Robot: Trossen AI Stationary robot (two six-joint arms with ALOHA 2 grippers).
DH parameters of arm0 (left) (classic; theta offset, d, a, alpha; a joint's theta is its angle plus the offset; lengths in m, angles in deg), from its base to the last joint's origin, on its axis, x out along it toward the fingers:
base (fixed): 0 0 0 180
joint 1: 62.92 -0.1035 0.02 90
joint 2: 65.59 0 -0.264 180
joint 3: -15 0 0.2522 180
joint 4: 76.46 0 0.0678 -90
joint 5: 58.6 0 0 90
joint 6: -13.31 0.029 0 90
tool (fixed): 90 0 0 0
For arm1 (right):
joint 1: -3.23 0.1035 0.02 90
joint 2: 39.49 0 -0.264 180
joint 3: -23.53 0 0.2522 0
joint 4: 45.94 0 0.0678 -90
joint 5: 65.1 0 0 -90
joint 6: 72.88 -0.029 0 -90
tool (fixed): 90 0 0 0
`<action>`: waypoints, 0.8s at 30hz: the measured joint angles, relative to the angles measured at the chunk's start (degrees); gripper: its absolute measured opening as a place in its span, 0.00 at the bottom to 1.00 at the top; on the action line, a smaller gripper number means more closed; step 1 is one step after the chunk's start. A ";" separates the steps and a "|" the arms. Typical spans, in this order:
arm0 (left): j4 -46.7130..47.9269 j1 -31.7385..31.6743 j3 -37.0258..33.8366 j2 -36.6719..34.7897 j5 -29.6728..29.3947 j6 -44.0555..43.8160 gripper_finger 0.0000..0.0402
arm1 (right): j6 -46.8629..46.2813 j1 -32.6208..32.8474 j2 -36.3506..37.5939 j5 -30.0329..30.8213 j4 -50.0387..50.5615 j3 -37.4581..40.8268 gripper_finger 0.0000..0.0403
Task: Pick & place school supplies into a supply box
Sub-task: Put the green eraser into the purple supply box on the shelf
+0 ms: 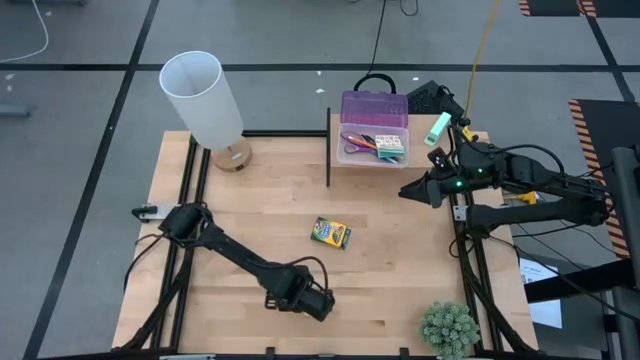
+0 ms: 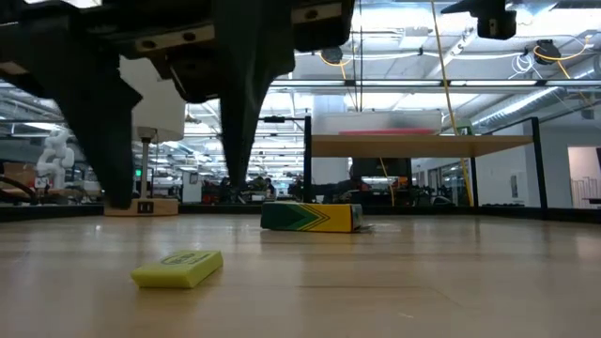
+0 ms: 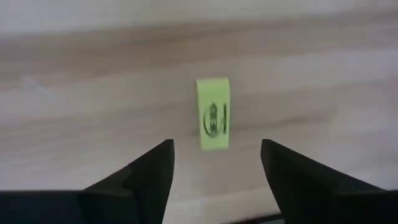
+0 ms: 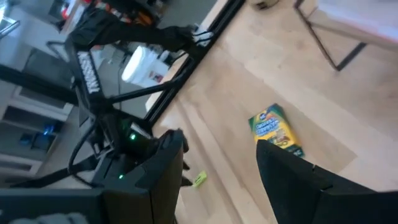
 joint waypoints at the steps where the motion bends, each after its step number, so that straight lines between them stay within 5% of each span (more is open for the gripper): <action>1: 0.11 0.00 0.00 -0.02 -1.07 -0.02 0.60 | 0.25 0.00 0.00 -0.91 -0.17 0.00 0.49; 24: -2.94 0.25 0.16 4.87 -1.44 3.77 0.44 | 4.34 -0.04 0.00 -4.09 -1.97 0.00 0.49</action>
